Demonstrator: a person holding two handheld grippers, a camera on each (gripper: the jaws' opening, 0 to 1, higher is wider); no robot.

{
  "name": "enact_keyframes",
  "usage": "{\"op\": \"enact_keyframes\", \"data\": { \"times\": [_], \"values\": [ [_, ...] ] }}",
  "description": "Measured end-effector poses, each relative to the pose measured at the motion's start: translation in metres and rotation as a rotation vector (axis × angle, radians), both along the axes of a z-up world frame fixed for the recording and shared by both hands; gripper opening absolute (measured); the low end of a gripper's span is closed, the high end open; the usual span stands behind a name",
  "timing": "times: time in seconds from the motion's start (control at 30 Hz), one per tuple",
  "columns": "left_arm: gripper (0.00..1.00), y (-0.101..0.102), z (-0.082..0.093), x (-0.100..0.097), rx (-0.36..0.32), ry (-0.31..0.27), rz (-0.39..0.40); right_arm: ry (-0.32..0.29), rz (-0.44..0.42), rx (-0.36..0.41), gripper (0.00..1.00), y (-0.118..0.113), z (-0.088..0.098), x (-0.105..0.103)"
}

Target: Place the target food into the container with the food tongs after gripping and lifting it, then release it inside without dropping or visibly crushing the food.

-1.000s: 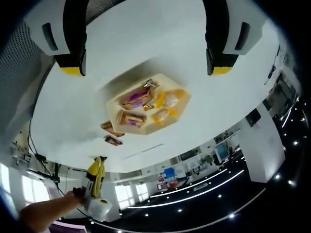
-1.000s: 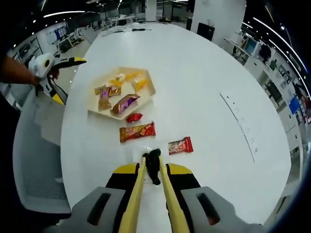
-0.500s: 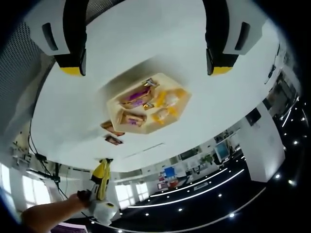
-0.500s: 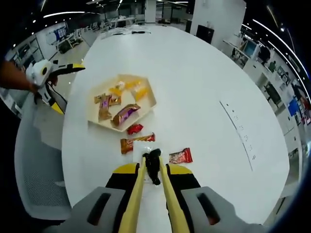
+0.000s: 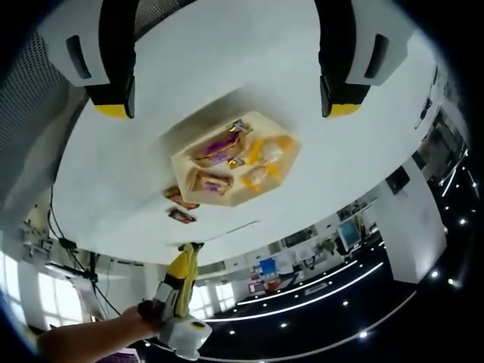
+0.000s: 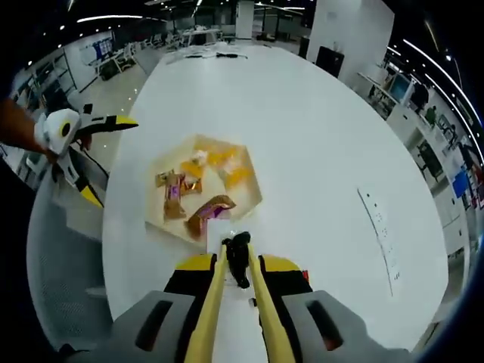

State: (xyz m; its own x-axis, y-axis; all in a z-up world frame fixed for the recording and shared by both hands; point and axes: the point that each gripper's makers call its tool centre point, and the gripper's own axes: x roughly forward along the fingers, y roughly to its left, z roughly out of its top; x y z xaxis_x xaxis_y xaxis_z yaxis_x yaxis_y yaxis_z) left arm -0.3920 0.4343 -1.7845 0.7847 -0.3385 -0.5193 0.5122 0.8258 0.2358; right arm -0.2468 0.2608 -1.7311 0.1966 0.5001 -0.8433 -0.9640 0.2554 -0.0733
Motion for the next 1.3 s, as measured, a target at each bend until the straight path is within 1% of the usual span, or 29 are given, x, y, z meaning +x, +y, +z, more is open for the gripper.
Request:
{"op": "enact_keyframes", "data": {
  "times": [0.07,0.23,0.4,0.43,0.5,0.57,0.67,0.7,0.73,0.83,0.9,0.97,1.2,1.3],
  "values": [
    [0.98,0.000,-0.003,-0.001,0.017,0.012,-0.003,-0.003,0.005,0.005,0.20,0.010,0.003,0.002],
    [0.97,-0.001,-0.002,-0.001,0.016,0.005,-0.009,-0.012,0.018,0.013,0.20,0.034,0.012,0.003],
    [0.96,-0.005,-0.003,-0.002,0.032,0.003,-0.035,-0.019,0.039,0.019,0.20,0.062,0.017,0.003],
    [0.96,-0.006,-0.003,-0.003,0.020,0.007,-0.036,-0.022,0.045,0.018,0.20,0.068,0.018,0.003],
    [0.96,-0.005,-0.002,-0.002,0.025,0.003,-0.034,-0.024,0.052,0.018,0.20,0.079,0.021,0.001],
    [0.95,-0.007,-0.001,-0.003,0.008,0.003,-0.037,-0.028,0.057,0.018,0.20,0.087,0.023,0.001],
    [0.95,-0.008,0.000,-0.003,0.004,-0.001,-0.042,-0.035,0.062,0.023,0.20,0.100,0.028,-0.002],
    [0.95,-0.009,0.003,-0.003,-0.012,-0.006,-0.044,-0.036,0.065,0.022,0.21,0.103,0.029,-0.003],
    [0.95,-0.008,0.003,-0.003,-0.011,-0.011,-0.044,-0.040,0.070,0.018,0.21,0.107,0.030,-0.004],
    [0.95,-0.008,0.003,-0.002,-0.015,-0.011,-0.039,-0.043,0.067,0.015,0.20,0.113,0.031,-0.005],
    [0.94,-0.008,0.004,-0.002,-0.031,-0.007,-0.034,-0.045,0.066,0.010,0.20,0.116,0.032,-0.005],
    [0.94,-0.009,0.005,-0.003,-0.027,-0.012,-0.042,-0.049,0.064,0.006,0.21,0.118,0.033,-0.006],
    [0.93,-0.016,0.007,-0.005,-0.054,-0.012,-0.065,-0.055,0.055,-0.004,0.21,0.120,0.032,-0.006],
    [0.93,-0.017,0.007,-0.005,-0.056,-0.012,-0.070,-0.073,0.045,0.016,0.23,0.123,0.036,-0.003]
  ]
}}
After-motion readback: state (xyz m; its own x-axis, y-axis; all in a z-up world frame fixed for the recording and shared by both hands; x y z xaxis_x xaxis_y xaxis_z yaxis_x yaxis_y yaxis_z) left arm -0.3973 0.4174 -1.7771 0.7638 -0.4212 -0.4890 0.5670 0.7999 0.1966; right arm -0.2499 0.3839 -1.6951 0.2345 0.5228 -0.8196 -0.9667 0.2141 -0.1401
